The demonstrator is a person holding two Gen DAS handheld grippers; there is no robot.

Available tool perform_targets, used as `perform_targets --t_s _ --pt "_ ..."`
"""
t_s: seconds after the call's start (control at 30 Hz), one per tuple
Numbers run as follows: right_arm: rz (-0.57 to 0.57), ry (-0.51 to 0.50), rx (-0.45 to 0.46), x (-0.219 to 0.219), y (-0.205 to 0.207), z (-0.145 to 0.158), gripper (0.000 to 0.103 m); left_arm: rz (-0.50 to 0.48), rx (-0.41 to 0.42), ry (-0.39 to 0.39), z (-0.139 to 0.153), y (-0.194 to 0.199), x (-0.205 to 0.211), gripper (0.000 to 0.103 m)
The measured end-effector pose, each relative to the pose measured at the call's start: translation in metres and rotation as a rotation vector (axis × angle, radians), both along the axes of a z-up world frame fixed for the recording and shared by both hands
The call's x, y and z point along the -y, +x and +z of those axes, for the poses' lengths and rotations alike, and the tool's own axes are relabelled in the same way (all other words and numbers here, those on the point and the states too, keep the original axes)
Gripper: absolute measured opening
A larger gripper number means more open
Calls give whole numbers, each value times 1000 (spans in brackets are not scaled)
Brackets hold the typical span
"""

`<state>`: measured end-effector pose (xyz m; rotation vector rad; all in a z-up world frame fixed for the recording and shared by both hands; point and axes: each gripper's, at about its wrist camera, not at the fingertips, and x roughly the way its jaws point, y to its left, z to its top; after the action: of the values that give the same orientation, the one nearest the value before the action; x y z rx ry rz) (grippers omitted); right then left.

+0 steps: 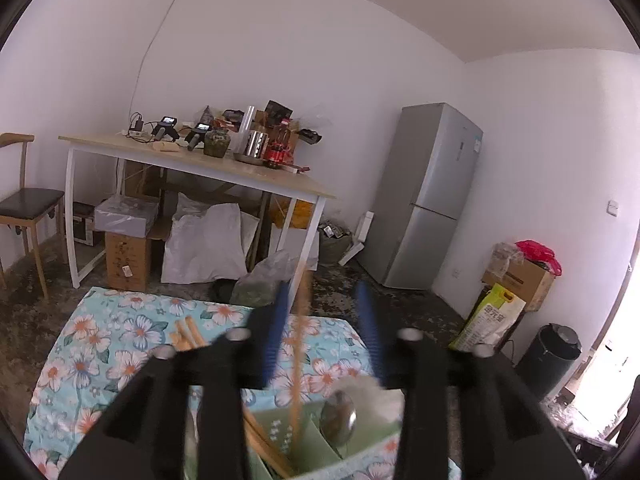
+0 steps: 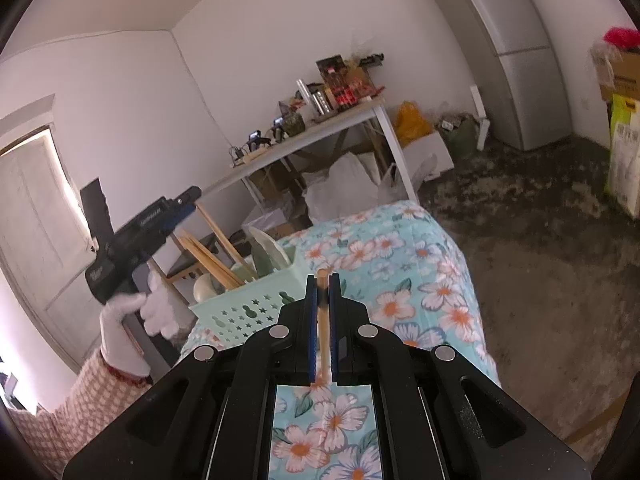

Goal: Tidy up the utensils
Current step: 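Raise both held chopsticks upright above the green caddy, then drop the chopsticks into the caddy, opening both grippers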

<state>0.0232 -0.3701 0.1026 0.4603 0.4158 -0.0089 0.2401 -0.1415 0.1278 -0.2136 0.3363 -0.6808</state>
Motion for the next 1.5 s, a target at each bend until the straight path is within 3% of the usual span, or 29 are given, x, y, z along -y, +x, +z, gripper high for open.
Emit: perform_targets --t_s 0.17,0.37,0.6,0.73,1.13,1.33,1.5 --pt "17 -49 69 -10 -9 28 3 -6 19 -25 4 -26 -23 57" --pt "46 -128 169 -28 -13 73 3 -4 20 -9 -5 -60 -55 70" --pt "92 -186 271 -48 -2 122 3 46 -41 37 -43 -92 -103 74" --pt "103 -200 301 -57 14 135 3 46 -89 92 -70 -106 -113 75" --pt "129 -241 253 -82 95 107 3 28 -153 157 -111 -127 -120 79" --pt "142 -318 156 -99 116 73 6 42 -148 174 -114 -130 -120 82" --pt "137 -322 116 -98 102 57 29 49 -140 190 -115 -133 -117 85"
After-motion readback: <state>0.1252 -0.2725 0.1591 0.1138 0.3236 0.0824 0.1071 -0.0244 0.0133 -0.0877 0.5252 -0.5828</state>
